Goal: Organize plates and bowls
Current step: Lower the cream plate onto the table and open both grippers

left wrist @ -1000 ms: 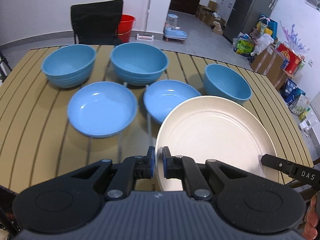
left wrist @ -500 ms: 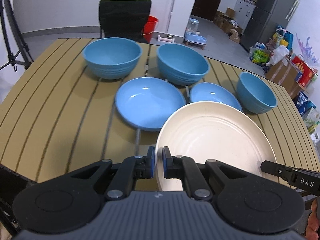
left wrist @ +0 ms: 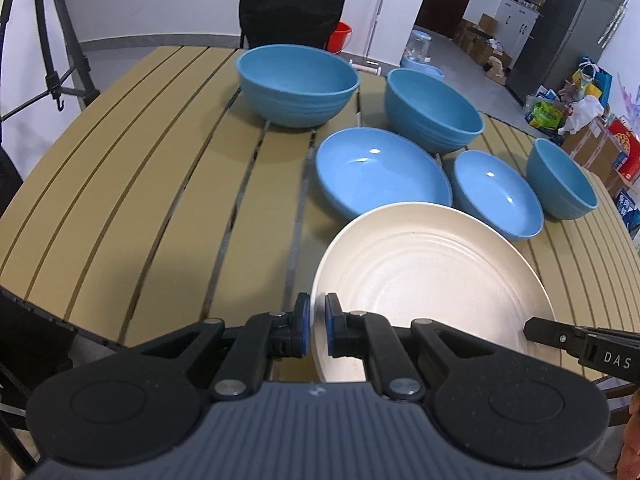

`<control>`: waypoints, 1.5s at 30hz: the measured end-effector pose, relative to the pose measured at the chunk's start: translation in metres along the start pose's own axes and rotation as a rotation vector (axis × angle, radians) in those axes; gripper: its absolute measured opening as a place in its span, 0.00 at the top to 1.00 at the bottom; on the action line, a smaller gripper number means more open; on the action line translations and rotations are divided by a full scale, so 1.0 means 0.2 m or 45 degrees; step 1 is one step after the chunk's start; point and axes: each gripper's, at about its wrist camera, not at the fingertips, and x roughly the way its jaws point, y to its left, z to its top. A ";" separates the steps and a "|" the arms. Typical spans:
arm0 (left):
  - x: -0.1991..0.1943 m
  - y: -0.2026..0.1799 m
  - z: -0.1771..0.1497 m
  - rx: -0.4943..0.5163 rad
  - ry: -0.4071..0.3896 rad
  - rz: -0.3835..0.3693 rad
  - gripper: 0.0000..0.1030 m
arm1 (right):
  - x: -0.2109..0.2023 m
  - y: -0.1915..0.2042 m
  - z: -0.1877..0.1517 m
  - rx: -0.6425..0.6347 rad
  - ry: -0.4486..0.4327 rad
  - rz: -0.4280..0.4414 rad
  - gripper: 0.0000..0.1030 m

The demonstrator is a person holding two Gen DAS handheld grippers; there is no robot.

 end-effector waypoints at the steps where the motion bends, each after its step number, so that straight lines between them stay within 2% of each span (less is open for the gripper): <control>1: 0.01 0.02 0.00 -0.002 0.005 0.002 0.92 | 0.02 0.01 -0.01 -0.005 0.011 0.001 0.93; 16: 0.15 0.10 -0.05 -0.026 0.063 0.007 0.92 | 0.19 0.04 -0.03 -0.030 0.091 -0.020 0.92; 41: 0.23 0.10 0.02 -0.031 0.029 0.011 0.91 | 0.23 0.03 0.03 -0.037 0.060 -0.013 0.92; 43: 0.23 0.11 0.03 -0.043 0.040 0.005 0.89 | 0.23 0.04 0.03 -0.045 0.058 -0.016 0.90; 45: 0.22 0.11 0.03 -0.050 0.033 0.017 0.76 | 0.22 0.04 0.04 -0.045 0.049 -0.012 0.86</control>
